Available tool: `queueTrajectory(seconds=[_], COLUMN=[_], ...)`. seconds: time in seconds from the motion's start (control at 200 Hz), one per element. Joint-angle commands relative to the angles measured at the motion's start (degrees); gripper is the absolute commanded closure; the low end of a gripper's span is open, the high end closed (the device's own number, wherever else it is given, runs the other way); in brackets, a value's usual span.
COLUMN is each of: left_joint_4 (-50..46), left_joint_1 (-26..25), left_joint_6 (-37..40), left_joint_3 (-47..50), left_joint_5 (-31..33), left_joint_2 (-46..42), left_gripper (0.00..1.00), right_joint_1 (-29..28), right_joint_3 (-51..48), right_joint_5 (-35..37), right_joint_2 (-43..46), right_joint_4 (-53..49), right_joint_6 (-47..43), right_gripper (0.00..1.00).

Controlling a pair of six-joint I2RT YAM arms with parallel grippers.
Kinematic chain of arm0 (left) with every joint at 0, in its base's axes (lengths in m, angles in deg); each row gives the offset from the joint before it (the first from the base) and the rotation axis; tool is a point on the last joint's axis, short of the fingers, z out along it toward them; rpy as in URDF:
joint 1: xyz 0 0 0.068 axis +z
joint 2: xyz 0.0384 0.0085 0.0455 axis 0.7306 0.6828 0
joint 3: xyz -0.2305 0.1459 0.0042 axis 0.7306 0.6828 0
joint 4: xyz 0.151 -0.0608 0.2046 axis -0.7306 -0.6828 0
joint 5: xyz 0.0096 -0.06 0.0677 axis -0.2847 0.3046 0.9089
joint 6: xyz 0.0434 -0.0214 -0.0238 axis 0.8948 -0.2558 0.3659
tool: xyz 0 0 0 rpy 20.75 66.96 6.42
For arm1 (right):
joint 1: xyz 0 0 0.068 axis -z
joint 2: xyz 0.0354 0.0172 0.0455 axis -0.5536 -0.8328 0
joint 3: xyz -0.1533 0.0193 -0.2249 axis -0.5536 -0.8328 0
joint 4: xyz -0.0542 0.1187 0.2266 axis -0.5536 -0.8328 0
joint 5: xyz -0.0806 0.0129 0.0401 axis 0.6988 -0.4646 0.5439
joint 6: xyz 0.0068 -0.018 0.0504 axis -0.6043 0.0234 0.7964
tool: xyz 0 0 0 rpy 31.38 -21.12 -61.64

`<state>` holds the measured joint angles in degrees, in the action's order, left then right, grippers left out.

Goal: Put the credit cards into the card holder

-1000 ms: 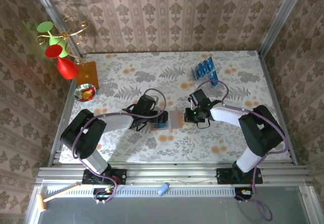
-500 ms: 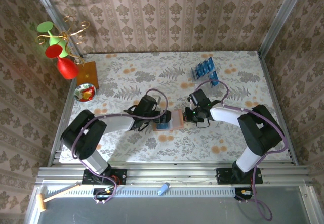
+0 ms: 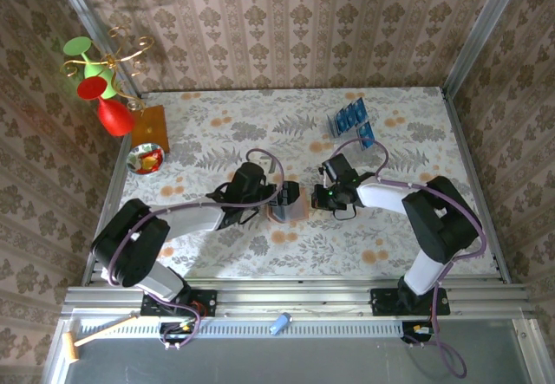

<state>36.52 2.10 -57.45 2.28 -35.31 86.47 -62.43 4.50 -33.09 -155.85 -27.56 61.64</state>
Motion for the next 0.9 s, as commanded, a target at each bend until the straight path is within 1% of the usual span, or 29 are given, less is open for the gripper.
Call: queueTrajectory(seconds=[0.0,0.19,0.405,0.435,0.51,0.565,0.7,0.74,0.835,0.895], left_joint_4=[3.67,6.06,8.50,8.72,9.42,9.63,9.80,9.76,9.70,9.84], left_joint_1=[-1.55,-3.27,-3.96,-4.05,-4.11,-4.06,-4.08,-4.07,-4.07,-4.11], left_joint_6=[-2.31,-3.57,-5.49,-5.69,-6.29,-6.59,-6.66,-6.56,-6.54,-6.65], left_joint_3=[-1.06,-2.39,-2.34,-2.28,-1.98,-1.72,-1.36,-1.27,-0.99,-1.01], left_joint_5=[-1.32,-0.63,0.69,0.91,1.31,1.82,2.35,2.38,2.76,2.81], left_joint_2=[1.37,4.86,8.87,9.39,10.67,11.35,12.55,12.80,13.14,13.25], left_gripper=[0.00,0.00,0.00,0.00,0.00,0.00,0.00,0.00,0.00,0.00], right_joint_1=[-0.62,-0.67,-0.55,-0.41,0.05,0.58,2.45,2.89,3.76,4.03], right_joint_3=[0.68,0.54,0.35,0.29,-0.10,-0.72,-2.36,-2.89,-4.59,-5.78], right_joint_5=[-1.31,-1.78,-2.05,-2.07,-2.07,-2.07,-1.68,-1.47,-1.05,-1.10], right_joint_2=[-1.61,-1.89,-1.02,-0.77,0.13,1.46,6.28,7.92,11.65,14.03], right_joint_4=[0.82,1.69,1.48,1.32,0.83,0.32,-1.70,-2.40,-3.78,-4.16], right_joint_6=[1.16,1.85,2.17,2.28,2.35,2.35,1.86,1.76,1.64,2.05], right_gripper=[1.00,1.00,1.00,0.96,0.81,0.72,0.57,0.55,0.54,0.59])
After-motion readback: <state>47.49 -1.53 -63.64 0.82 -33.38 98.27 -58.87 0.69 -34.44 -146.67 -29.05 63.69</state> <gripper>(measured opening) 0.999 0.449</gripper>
